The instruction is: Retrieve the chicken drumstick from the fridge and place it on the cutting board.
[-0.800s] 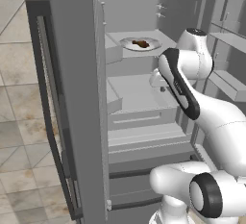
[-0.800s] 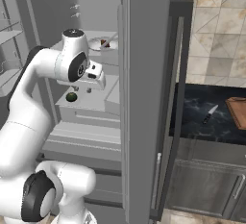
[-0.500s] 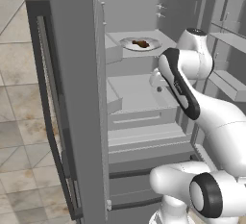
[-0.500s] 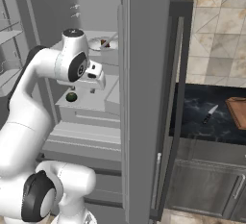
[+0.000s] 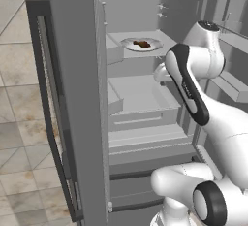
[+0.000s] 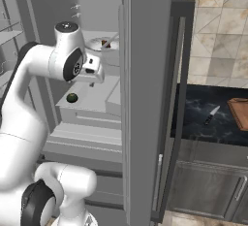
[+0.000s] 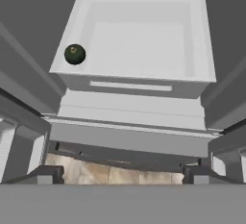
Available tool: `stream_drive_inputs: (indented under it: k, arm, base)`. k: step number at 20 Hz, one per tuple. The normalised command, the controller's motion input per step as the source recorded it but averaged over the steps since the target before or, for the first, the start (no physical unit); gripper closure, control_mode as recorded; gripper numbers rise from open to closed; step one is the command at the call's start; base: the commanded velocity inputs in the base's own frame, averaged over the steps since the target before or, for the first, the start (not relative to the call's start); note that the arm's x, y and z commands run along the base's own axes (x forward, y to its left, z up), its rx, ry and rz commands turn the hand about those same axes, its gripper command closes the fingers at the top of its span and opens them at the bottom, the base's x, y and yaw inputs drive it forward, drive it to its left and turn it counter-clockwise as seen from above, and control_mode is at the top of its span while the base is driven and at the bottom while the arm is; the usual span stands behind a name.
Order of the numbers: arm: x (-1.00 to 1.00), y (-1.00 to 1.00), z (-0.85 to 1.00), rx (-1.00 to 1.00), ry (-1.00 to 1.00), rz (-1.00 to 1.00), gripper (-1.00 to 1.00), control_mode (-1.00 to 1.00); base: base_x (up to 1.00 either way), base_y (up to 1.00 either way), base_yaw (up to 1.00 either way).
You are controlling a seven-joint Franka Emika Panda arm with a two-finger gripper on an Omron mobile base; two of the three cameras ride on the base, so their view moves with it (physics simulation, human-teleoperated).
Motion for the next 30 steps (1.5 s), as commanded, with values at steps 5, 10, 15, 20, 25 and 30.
stream_drive_inputs:
  k: [5,10,15,20,25,30]
  arm:
    - [-0.12,0.0,0.42,0.0,-0.12,0.03,-1.0,-1.0]
    - [0.0,0.0,0.31,-0.02,-0.05,0.0,-1.0,-1.0]
    - [0.04,0.0,0.24,-0.04,0.0,0.0,-1.0,-1.0]
    - [0.2,0.0,0.15,-0.07,-0.03,0.0,-1.0,-1.0]
    - [0.23,0.0,0.05,-0.07,-0.1,0.0,-1.0,-1.0]
    - [0.16,0.0,0.08,-0.02,-0.12,0.0,-1.0,-1.0]
  base:
    - [0.0,0.0,0.0]
    - [0.0,0.0,0.0]
    - [0.0,0.0,0.0]
    - [0.0,0.0,0.0]
    - [0.0,0.0,0.0]
    - [0.0,0.0,0.0]
